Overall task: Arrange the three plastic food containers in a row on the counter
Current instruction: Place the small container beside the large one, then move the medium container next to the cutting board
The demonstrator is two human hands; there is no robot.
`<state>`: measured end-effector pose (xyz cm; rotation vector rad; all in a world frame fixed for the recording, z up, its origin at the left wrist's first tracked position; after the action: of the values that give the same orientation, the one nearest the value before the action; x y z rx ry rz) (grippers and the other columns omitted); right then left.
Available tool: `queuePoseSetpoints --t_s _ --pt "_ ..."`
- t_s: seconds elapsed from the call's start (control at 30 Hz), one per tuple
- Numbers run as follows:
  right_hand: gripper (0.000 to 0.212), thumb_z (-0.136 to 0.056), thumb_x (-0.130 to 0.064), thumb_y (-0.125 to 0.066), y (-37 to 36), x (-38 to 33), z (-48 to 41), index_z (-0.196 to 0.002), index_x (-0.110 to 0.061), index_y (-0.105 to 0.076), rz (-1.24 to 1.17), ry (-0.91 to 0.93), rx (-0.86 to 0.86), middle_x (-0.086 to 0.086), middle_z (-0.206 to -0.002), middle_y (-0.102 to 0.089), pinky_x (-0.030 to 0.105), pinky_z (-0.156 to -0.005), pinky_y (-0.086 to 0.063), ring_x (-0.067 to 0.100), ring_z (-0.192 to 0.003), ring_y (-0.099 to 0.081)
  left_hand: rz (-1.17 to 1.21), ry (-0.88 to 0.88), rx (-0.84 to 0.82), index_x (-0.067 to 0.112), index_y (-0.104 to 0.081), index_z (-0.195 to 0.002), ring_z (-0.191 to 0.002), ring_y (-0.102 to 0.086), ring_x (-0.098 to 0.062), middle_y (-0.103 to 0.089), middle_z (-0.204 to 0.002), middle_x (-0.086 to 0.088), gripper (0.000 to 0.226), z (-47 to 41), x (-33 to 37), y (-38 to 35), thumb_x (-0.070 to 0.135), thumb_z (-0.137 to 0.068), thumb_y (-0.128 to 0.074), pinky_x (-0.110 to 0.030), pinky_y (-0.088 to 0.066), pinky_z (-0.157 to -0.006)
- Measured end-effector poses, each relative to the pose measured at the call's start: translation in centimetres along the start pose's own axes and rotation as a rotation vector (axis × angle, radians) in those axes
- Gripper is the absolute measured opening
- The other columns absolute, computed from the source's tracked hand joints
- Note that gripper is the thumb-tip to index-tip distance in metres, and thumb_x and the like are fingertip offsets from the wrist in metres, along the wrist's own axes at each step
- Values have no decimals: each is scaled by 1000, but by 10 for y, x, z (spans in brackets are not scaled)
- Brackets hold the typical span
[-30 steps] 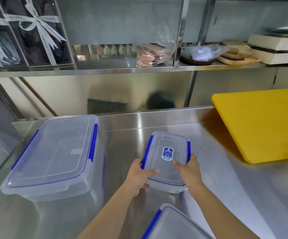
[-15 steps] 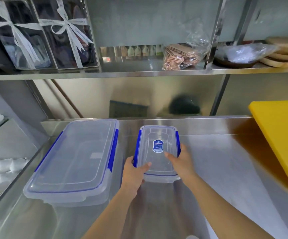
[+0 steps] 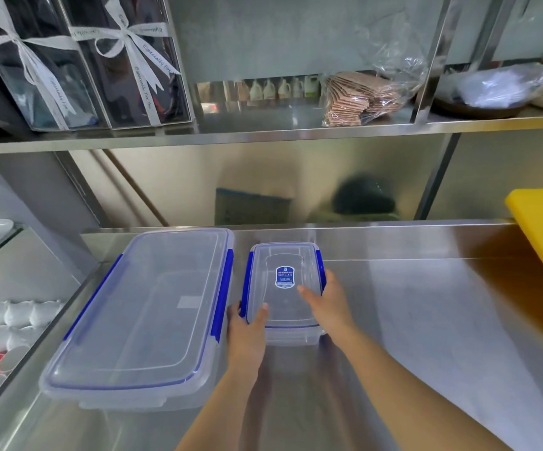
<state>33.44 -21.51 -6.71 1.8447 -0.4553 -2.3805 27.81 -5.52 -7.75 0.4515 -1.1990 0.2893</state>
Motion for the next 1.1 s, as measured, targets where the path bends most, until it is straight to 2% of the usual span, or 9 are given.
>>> queuePoseSetpoints --t_s 0.17,0.3,0.47,0.6,0.7,0.83,0.9,1.03,1.1 --pt "54 -83 -37 -66 -2 2 -8 -131 -20 -45 70 10 -18 5 -125 -59 46 -93 -55 25 -111 -61 -38 61 -46 20 -42 -134 -118 -53 -27 -50 -119 -1 56 -5 2 0 34 -85 -65 -50 -50 -96" --pt "65 -82 -53 -58 8 -1 2 -136 -20 -39 132 13 -28 5 -131 -56 48 -94 -54 27 -115 -59 -115 34 -110 17 -37 -139 -124 -49 -26 -51 -133 -5 60 7 7 2 38 -87 -59 -41 -42 -105" --pt "77 -92 -43 -53 31 -13 43 -152 -13 -15 212 36 -35 8 -157 -27 39 -109 -34 27 -142 -33 -183 -77 -154 22 -27 -145 -135 -37 -24 -37 -147 -4 68 41 11 12 38 -87 -59 -39 -34 -108" --pt "76 -92 -39 -56 51 -12 84 -152 -14 -16 194 93 -82 7 -160 -23 39 -113 -28 24 -145 -28 -245 -164 -218 31 -29 -144 -133 -39 -19 -37 -143 2 66 77 13 29 41 -85 -58 -39 -35 -108" --pt "78 -90 -43 -58 63 -5 116 -152 -16 -19 209 103 -169 6 -158 -28 41 -114 -32 22 -142 -35 -333 -201 -315 30 -35 -141 -131 -45 -20 -46 -143 2 80 105 10 38 61 -69 -56 -46 -39 -108" --pt "79 -85 -45 -63 76 12 155 -151 -21 -26 262 62 -314 6 -152 -39 37 -110 -37 20 -134 -45 -384 -169 -468 27 -40 -138 -119 -51 -15 -50 -124 6 66 143 1 47 51 -81 -61 -35 -40 -102" --pt "79 -80 -46 -68 85 25 170 -147 -24 -33 296 20 -412 5 -147 -45 35 -110 -37 18 -130 -48 -448 -143 -609 26 -40 -139 -113 -50 -12 -51 -127 5 69 163 -2 51 53 -79 -62 -28 -38 -96" --pt "85 -66 -47 -79 101 40 195 -140 -26 -45 400 -6 -584 4 -140 -52 33 -110 -37 14 -125 -51 -630 -96 -864 23 -36 -143 -126 -46 -12 -48 -141 1 90 191 -16 55 57 -66 -68 -26 -34 -102" --pt "75 -72 -36 -79 102 44 205 -138 -24 -48 426 8 -633 4 -139 -54 30 -107 -39 13 -121 -52 -724 -65 -985 23 -34 -144 -129 -47 -12 -48 -142 3 98 203 -27 55 54 -59 -73 -28 -35 -107"
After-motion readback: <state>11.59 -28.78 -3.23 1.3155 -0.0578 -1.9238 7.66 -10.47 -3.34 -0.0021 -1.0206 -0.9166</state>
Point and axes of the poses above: each hand's wrist, its own z-axis away from the middle knuckle, its own y-axis out of the back of the hand, x = y × z, the point moved 5 cm from there along -z, towards the middle knuckle
